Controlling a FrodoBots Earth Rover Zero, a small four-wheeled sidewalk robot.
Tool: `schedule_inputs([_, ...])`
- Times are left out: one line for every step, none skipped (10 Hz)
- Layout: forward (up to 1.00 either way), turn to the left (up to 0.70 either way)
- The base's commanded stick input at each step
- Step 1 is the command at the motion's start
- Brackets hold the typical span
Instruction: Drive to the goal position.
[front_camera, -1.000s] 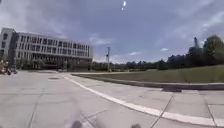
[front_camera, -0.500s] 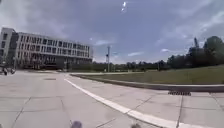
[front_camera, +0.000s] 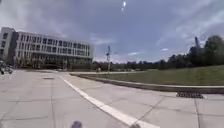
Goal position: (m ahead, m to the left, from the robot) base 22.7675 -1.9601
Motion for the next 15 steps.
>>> schedule_inputs([0.70,0.35])
schedule_inputs([0.70,0.35])
schedule_inputs([0.70,0.35])
schedule_inputs([0.70,0.35])
schedule_inputs([0.70,0.35])
schedule_inputs([0.70,0.35])
schedule_inputs([0.70,0.22])
schedule_inputs([0.70,0.00])
schedule_inputs([0.70,0.00])
schedule_inputs([0.70,0.00])
schedule_inputs([0.70,0.00])
schedule_inputs([0.70,0.00])
schedule_inputs([0.70,0.00])
schedule_inputs([0.70,0.00])
schedule_inputs([0.70,0.00])
